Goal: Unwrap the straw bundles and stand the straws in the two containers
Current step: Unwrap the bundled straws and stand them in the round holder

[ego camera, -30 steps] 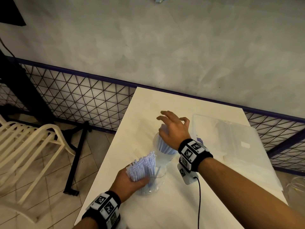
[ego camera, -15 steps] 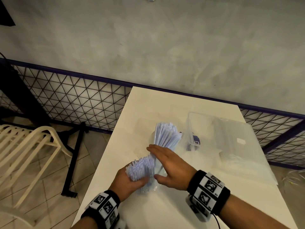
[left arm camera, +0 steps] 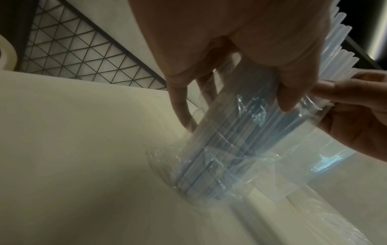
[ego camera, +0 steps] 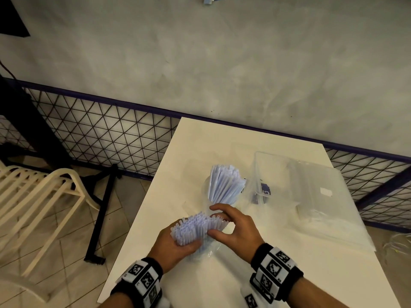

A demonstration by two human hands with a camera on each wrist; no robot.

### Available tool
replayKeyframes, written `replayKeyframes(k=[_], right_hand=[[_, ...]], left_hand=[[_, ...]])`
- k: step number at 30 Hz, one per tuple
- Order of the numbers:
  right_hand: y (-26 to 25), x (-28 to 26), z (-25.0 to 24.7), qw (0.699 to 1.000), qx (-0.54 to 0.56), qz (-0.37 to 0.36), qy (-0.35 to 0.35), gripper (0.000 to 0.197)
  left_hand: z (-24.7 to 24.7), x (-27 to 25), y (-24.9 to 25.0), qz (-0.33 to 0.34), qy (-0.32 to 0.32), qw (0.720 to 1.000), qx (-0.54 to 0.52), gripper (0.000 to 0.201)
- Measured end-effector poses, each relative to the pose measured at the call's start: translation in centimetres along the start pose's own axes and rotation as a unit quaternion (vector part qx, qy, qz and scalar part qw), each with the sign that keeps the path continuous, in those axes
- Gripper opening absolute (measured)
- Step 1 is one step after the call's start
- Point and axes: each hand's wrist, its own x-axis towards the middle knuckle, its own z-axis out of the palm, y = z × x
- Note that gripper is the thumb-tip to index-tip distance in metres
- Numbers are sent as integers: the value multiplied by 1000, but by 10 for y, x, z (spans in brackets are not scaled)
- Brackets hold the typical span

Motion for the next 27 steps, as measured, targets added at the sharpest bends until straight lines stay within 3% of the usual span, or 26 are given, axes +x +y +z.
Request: replayKeyframes(k=[9,13,16,21,27], right_hand=[[19,-5,8,999,14,31,20,42],[20,-5,10,1000,-10,18,22,19],[22,-4,11,999,-39,-4,29,36],[17,0,8,996,-85,-24,-10,15],[11,4,5,1000,-20,4,-8,13]], left_hand=[[3,0,-2,4,-3,1000,5,45],[3,1,-2,0,1,1000,3,45],[3,1,-3,-2,2,1000,4,45],[3,1,-6,-2,1,1000,3,45],[3,-1,-5,2,-11,1000,8,46]])
